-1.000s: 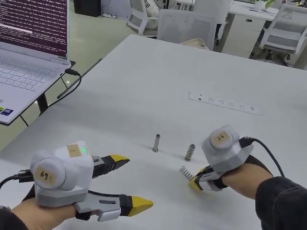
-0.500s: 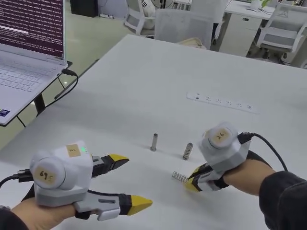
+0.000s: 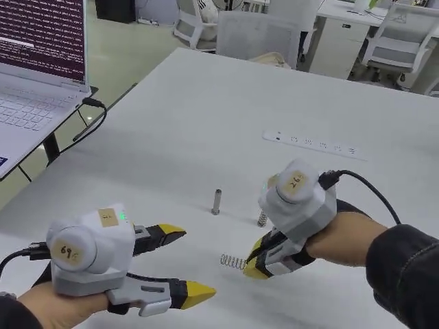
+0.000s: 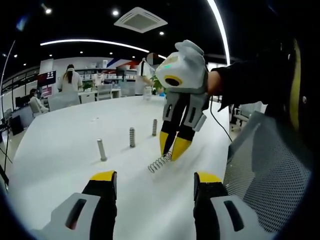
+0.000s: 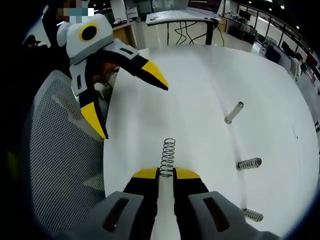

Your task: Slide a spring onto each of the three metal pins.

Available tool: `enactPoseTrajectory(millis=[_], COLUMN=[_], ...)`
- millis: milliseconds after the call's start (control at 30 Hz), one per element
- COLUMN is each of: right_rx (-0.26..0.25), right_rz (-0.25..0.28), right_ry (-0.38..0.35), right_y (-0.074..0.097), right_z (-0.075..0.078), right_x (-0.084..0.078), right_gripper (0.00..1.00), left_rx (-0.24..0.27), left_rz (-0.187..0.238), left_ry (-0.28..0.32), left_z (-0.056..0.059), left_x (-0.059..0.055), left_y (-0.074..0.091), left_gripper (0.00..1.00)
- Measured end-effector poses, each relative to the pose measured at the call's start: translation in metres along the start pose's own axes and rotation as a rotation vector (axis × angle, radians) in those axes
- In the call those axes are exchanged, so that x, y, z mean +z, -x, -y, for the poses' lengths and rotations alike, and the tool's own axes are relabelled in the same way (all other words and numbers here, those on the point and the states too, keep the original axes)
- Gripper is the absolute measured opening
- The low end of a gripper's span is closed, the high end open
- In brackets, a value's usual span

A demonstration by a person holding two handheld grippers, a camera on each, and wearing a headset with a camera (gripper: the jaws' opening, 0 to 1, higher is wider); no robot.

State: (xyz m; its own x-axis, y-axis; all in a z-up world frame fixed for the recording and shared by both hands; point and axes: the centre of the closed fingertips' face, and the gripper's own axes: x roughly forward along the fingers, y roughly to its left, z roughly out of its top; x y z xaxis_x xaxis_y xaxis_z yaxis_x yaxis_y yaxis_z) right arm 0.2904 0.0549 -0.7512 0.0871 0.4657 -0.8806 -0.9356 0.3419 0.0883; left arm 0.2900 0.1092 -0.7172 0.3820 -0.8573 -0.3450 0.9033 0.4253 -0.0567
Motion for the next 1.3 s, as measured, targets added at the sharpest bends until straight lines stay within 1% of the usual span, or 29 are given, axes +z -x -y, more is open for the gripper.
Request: enactPoseTrajectory(millis=[167, 300, 367, 433, 533, 633, 700, 800, 900, 1000, 1100, 1300], right_rx=[0.026, 0.041, 0.047, 0.055, 0.062, 0.071, 0.078, 0.084, 0.087, 0.092, 0.101, 0.114], right_rz=[-0.016, -0.037, -0.049, -0.063, -0.074, -0.086, -0.090, -0.096, -0.103, -0.110, -0.120, -0.132], right_ry=[0.024, 0.038, 0.040, 0.042, 0.042, 0.039, 0.037, 0.037, 0.037, 0.038, 0.038, 0.033], right_y=[0.001, 0.000, 0.000, -0.001, -0.001, -0.002, -0.003, -0.002, -0.002, -0.002, -0.002, -0.003], right_z=[-0.008, -0.012, -0.013, -0.015, -0.017, -0.019, -0.020, -0.022, -0.022, -0.023, -0.025, -0.029], right_x=[0.008, 0.009, 0.008, 0.007, 0.006, 0.006, 0.006, 0.007, 0.009, 0.010, 0.010, 0.009], right_gripper=[0.08, 0.08, 0.08, 0.08, 0.08, 0.08, 0.08, 0.08, 0.08, 0.08, 0.08, 0.08], left_rx=[-0.012, -0.024, -0.031, -0.037, -0.046, -0.070, -0.082, -0.095, -0.101, -0.111, -0.117, -0.135], left_rz=[-0.015, -0.029, -0.046, -0.052, -0.071, -0.105, -0.116, -0.115, -0.123, -0.127, -0.139, -0.133], left_ry=[-0.016, -0.052, -0.084, -0.099, -0.145, -0.193, -0.214, -0.226, -0.236, -0.258, -0.279, -0.294], left_z=[0.002, 0.005, 0.006, 0.007, 0.007, 0.011, 0.013, 0.015, 0.014, 0.016, 0.016, 0.021], left_x=[-0.003, -0.006, -0.008, -0.009, -0.010, -0.015, -0.017, -0.016, -0.017, -0.017, -0.021, -0.021], left_y=[-0.003, -0.006, -0.008, -0.009, -0.011, -0.016, -0.019, -0.021, -0.024, -0.026, -0.029, -0.032], left_gripper=[0.56, 0.53, 0.51, 0.49, 0.45, 0.43, 0.41, 0.37, 0.34, 0.29, 0.25, 0.18])
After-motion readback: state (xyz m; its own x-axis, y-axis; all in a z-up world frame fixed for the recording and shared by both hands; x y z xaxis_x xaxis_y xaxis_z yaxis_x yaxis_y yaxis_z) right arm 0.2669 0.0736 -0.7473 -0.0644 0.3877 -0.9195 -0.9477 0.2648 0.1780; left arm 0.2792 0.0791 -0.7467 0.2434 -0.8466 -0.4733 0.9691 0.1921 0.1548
